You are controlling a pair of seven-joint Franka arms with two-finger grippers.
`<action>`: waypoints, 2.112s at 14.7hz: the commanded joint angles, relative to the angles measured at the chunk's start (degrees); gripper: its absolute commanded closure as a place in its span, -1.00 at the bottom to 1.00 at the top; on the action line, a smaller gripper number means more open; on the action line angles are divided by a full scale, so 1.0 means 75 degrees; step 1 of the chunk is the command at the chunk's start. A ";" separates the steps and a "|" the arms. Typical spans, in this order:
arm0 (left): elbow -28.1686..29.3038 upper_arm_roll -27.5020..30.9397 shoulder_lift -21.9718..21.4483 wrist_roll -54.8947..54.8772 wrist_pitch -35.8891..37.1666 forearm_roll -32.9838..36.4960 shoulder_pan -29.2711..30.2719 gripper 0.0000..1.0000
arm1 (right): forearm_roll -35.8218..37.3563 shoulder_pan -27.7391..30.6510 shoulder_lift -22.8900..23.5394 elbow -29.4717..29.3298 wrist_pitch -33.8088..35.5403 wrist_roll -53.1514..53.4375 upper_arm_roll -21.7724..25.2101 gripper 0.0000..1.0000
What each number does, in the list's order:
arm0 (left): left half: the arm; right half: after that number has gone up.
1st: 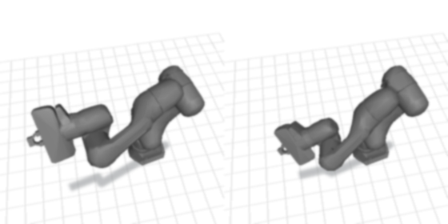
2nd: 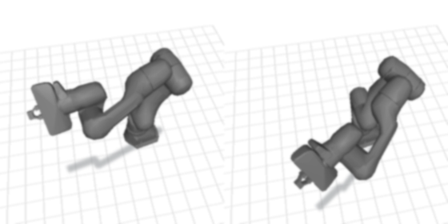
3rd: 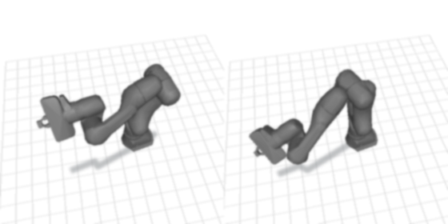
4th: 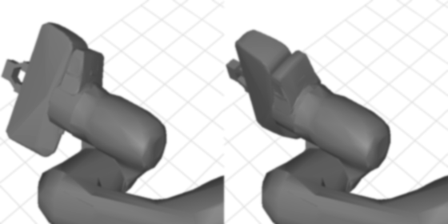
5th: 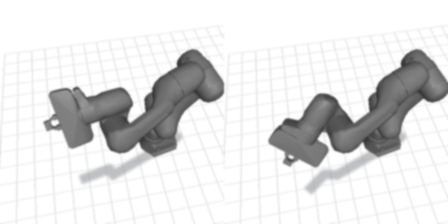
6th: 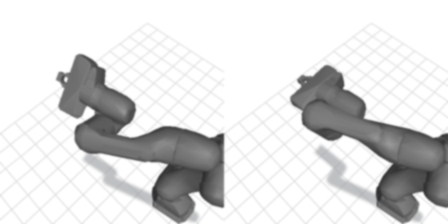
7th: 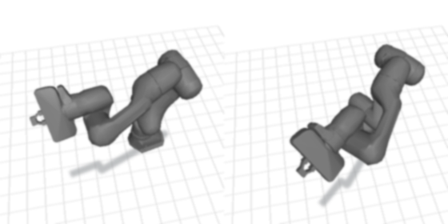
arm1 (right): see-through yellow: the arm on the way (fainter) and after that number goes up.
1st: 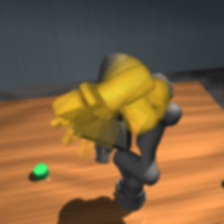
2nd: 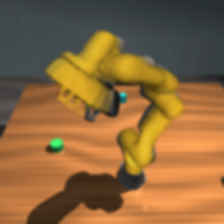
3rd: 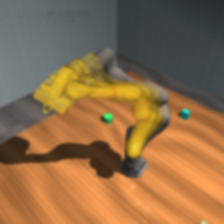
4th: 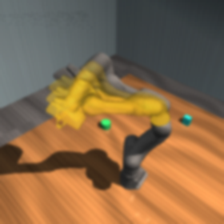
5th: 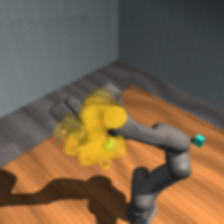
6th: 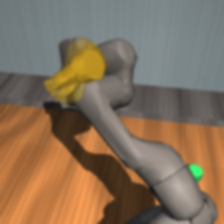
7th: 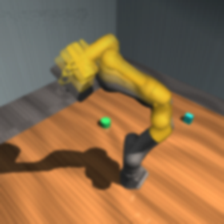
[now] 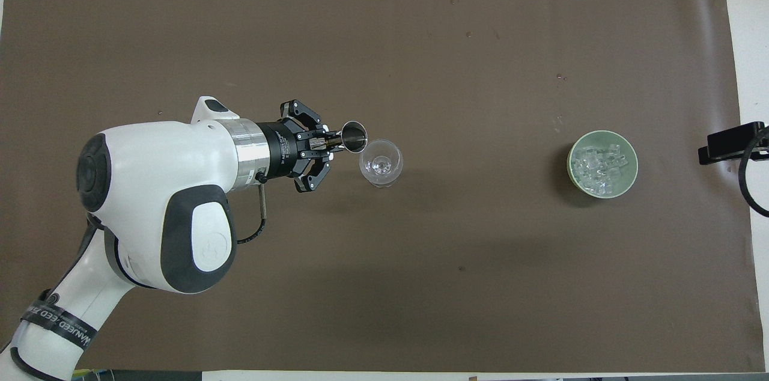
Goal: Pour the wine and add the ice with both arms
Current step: 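Carry the silver cup with the left gripper over the clear cup, then tilt the silver cup with the left gripper to pour into the clear cup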
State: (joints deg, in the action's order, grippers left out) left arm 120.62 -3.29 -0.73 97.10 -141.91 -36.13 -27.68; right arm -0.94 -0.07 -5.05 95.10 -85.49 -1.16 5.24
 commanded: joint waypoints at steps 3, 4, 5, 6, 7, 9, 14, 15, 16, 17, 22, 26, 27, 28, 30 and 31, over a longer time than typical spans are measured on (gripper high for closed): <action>-0.0051 0.0052 0.0015 0.0318 0.0159 0.1510 -0.0388 1.00 | -0.0062 0.0114 -0.0112 0.0093 0.0043 -0.0174 -0.0054 -1.00; -0.0051 0.0053 0.0003 0.0447 0.0195 0.1780 -0.0400 1.00 | -0.0062 0.0114 -0.0112 0.0093 0.0043 -0.0174 -0.0054 -1.00; -0.0074 0.0053 0.0003 0.0668 0.0195 0.2351 -0.0458 1.00 | -0.0062 0.0114 -0.0112 0.0093 0.0043 -0.0174 -0.0054 -1.00; -0.0132 0.0041 0.0038 0.0926 0.0207 0.2960 -0.0470 1.00 | -0.0062 0.0114 -0.0112 0.0093 0.0043 -0.0174 -0.0054 -1.00; -0.0133 0.0029 0.0027 0.1207 0.0207 0.3407 -0.0482 1.00 | -0.0062 0.0114 -0.0112 0.0093 0.0043 -0.0174 -0.0054 -1.00; -0.0156 0.0029 0.0027 0.1315 0.0346 0.3913 -0.0517 1.00 | -0.0062 0.0114 -0.0112 0.0093 0.0055 -0.0174 -0.0054 -1.00; -0.0461 -0.0052 0.0038 0.1959 0.0827 0.5365 -0.0692 1.00 | -0.0062 0.0114 -0.0112 0.0093 0.0043 -0.0174 -0.0054 -1.00; -0.0484 -0.0053 0.0038 0.1971 0.0886 0.5531 -0.0727 1.00 | -0.0062 0.0114 -0.0112 0.0093 0.0055 -0.0174 -0.0054 -1.00; -0.0566 -0.0064 0.0038 0.1983 0.0991 0.5614 -0.0797 1.00 | -0.0062 0.0114 -0.0112 0.0093 0.0043 -0.0174 -0.0054 -1.00; -0.0729 -0.0053 0.0062 0.2053 0.1154 0.5684 -0.0902 1.00 | -0.0062 0.0114 -0.0112 0.0093 0.0043 -0.0174 -0.0054 -1.00; -0.1175 -0.0076 0.0202 0.2885 0.1658 0.7054 -0.1255 1.00 | -0.0062 0.0114 -0.0112 0.0093 0.0043 -0.0174 -0.0054 -1.00; -0.1574 -0.0065 0.0319 0.3118 0.2175 0.7628 -0.1313 1.00 | -0.0062 0.0114 -0.0112 0.0093 0.0043 -0.0174 -0.0054 -1.00; -0.1621 -0.0065 0.0378 0.3213 0.2257 0.7839 -0.1430 1.00 | -0.0062 0.0114 -0.0112 0.0093 0.0043 -0.0174 -0.0054 -1.00; -0.1633 -0.0065 0.0413 0.3306 0.2304 0.8015 -0.1489 1.00 | -0.0062 0.0114 -0.0112 0.0093 0.0043 -0.0174 -0.0054 -1.00; -0.1738 -0.0076 0.0425 0.3377 0.2491 0.8285 -0.1536 1.00 | -0.0062 0.0114 -0.0112 0.0093 0.0043 -0.0174 -0.0054 -1.00; -0.1785 -0.0065 0.0530 0.3424 0.2527 0.8437 -0.1618 1.00 | -0.0062 0.0114 -0.0112 0.0093 0.0043 -0.0174 -0.0054 -1.00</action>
State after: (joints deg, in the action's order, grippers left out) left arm 109.68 -4.19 1.51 120.89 -125.53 24.22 -38.20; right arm -0.94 -0.07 -5.05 95.10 -85.49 -1.16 5.24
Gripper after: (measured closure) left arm 0.780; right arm 0.000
